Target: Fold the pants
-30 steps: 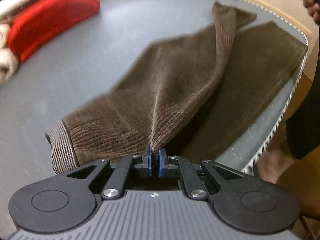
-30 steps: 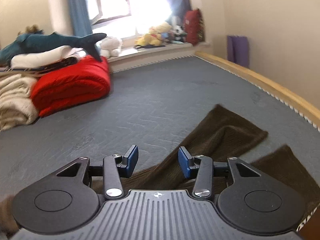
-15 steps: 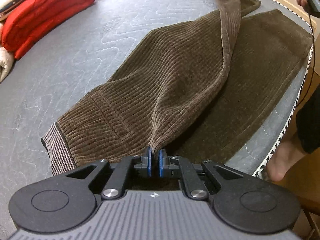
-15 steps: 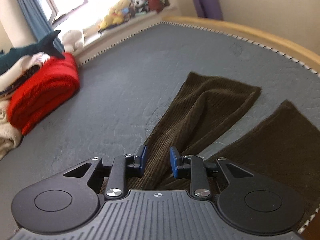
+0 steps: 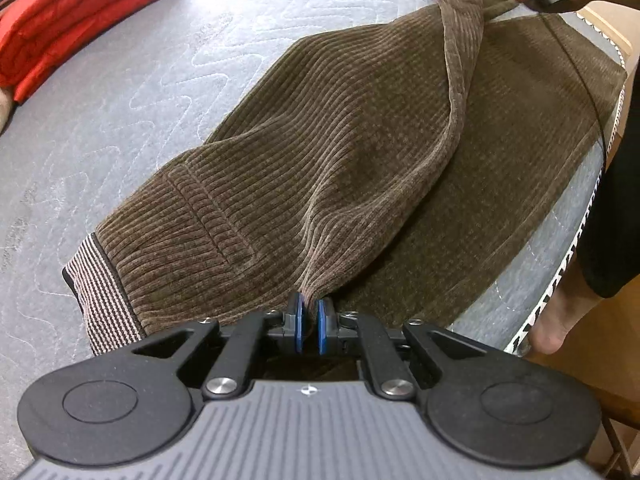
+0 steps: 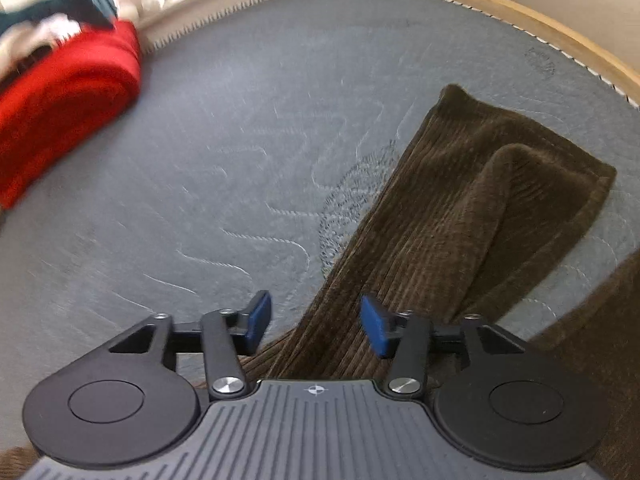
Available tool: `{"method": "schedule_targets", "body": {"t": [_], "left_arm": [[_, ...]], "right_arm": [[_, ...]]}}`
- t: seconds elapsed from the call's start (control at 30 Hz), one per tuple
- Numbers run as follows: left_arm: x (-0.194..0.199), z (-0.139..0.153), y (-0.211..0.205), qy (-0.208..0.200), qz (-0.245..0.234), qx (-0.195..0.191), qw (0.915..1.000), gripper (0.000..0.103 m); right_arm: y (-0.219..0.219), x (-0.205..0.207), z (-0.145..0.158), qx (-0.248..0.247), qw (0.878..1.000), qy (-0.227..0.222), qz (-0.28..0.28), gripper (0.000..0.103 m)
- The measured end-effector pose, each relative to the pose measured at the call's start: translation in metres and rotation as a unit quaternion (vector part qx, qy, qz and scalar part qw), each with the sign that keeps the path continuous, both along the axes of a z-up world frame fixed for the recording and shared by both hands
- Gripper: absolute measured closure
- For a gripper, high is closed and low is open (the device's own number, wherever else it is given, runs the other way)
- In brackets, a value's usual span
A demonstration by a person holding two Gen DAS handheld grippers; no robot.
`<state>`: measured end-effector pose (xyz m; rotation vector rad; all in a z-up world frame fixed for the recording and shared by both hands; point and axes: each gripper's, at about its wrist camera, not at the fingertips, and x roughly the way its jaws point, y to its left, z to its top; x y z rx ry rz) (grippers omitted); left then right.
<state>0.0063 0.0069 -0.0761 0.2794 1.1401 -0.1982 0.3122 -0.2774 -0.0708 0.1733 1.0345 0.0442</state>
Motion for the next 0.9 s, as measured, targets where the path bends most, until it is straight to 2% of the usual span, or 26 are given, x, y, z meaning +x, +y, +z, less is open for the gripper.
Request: {"method": "schedule_targets", "body": {"t": [0.13,0.2,0.23,0.27,0.33,0.53,0.7,0.8,0.9], "left_arm": [[0.004,-0.001,0.007,0.011,0.021,-0.024,0.9994,0.095],[0.006,-0.001,0.011,0.016,0.03,-0.035,0.9988,0.095],[0.007,-0.001,0.012,0.017,0.033,-0.039,0.9986,0.095],[0.007,-0.001,0.012,0.016,0.033,-0.04,0.9985,0.095],[0.006,0.001,0.011,0.014,0.033,-0.039,0.9986,0.095],[0.003,0.006,0.004,0.004,0.031,-0.022,0.9993,0.095],[-0.005,0.015,-0.003,-0.019,0.036,-0.008,0.9991,0.095],[-0.012,0.019,-0.004,-0.027,0.033,0.0,0.9991,0.095],[-0.018,0.02,-0.001,-0.022,0.03,0.012,0.9992,0.096]], "right_arm": [[0.016,0.012,-0.018,-0.062,0.998,0.018,0.016,0.047],[0.017,0.013,-0.021,-0.079,0.997,0.02,0.016,0.051],[0.017,0.012,-0.019,-0.087,0.996,0.019,0.016,0.059],[0.016,0.01,-0.017,-0.091,0.996,0.017,0.016,0.071],[0.01,0.007,-0.01,-0.078,0.997,0.016,0.018,0.091],[-0.029,-0.028,0.035,-0.054,0.998,-0.018,-0.006,0.095],[-0.081,-0.086,0.071,-0.029,0.998,-0.048,-0.014,0.096],[-0.115,-0.131,0.075,0.0,0.999,-0.046,-0.015,0.096],[-0.134,-0.173,0.063,0.004,1.0,-0.021,0.005,0.096]]}}
